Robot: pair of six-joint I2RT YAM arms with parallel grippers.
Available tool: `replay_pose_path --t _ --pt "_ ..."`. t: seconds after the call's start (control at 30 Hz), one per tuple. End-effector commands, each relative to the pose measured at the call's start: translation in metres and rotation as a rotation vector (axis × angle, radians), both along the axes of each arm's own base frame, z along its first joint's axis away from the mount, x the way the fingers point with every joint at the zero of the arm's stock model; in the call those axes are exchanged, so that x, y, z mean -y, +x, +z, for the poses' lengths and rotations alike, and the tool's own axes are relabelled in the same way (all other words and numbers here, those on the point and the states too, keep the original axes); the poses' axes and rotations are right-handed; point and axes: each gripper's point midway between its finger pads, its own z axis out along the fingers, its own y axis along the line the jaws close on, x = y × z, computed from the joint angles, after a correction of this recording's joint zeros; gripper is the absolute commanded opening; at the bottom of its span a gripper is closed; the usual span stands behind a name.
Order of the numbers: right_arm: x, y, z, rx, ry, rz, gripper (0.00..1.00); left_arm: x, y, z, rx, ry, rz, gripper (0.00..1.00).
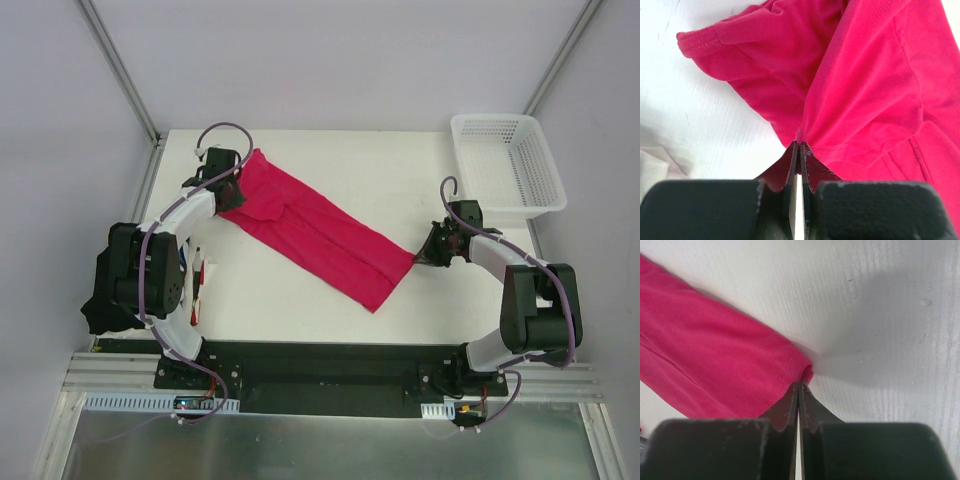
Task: Fold and stack the t-shirts
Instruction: Rotate the tshirt 90 degrees
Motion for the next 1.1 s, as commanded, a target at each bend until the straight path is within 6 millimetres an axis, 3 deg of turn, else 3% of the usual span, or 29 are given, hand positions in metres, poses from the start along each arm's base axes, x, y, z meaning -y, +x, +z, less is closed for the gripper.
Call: replay_pose_path --t 0.0,0.2,0.23,0.27,0.3,0.43,0.53,0.67,0.73,0.77,0.83,0.87,0.97,1.0,1.07 --pt "-0.001 0.005 0.004 0.014 0.019 -0.009 0.01 -0.004 -0.011 0.005 0.0 0.025 -0.001 0.0" --pt "0.0 0.004 0.004 0.012 0.012 -0.01 0.01 -0.005 -0.014 -0.01 -0.038 0.028 0.006 0.01" --pt "0.001 0.003 0.003 0.011 0.01 -0.01 0.01 -0.005 -0.013 -0.016 -0.053 0.027 0.003 0.09" --pt "0.001 0.004 0.004 0.013 0.012 -0.012 0.01 -0.004 -0.011 -0.018 -0.054 0.024 0.005 0.31" --pt "0.001 0.004 0.004 0.014 0.012 -0.012 0.01 -0.003 -0.011 -0.02 -0.062 0.02 0.006 0.42" --pt "0.0 0.004 0.006 0.021 0.012 -0.011 0.01 -0.001 -0.008 -0.028 -0.079 0.012 0.007 0.67" --pt "0.001 0.003 0.006 0.02 0.011 -0.011 0.01 0.0 -0.006 -0.021 -0.061 0.005 0.007 0.75" --pt "0.001 0.002 0.007 0.027 0.009 -0.016 0.01 0.002 -0.004 -0.005 -0.022 -0.009 0.004 0.76" --pt "0.004 0.002 0.008 0.032 -0.001 -0.023 0.05 0.01 -0.006 0.006 0.001 -0.043 -0.009 0.77" --pt "0.005 0.004 0.011 0.041 -0.007 -0.027 0.18 0.022 -0.01 0.01 0.008 -0.069 -0.027 0.77" --pt "0.006 0.007 0.014 0.057 -0.012 -0.033 0.29 0.042 -0.017 0.024 0.04 -0.094 -0.072 0.78" --pt "0.005 0.012 0.017 0.068 -0.007 -0.034 0.32 0.063 -0.022 0.03 0.055 -0.108 -0.116 0.78" --pt "0.001 0.021 0.021 0.081 0.019 -0.034 0.34 0.107 -0.035 0.044 0.086 -0.169 -0.226 0.78" --pt "-0.001 0.026 0.024 0.092 0.024 -0.032 0.34 0.131 -0.043 0.047 0.088 -0.187 -0.286 0.79" --pt "0.0 0.029 0.021 0.085 0.021 -0.035 0.34 0.151 -0.049 0.052 0.089 -0.216 -0.33 0.79"
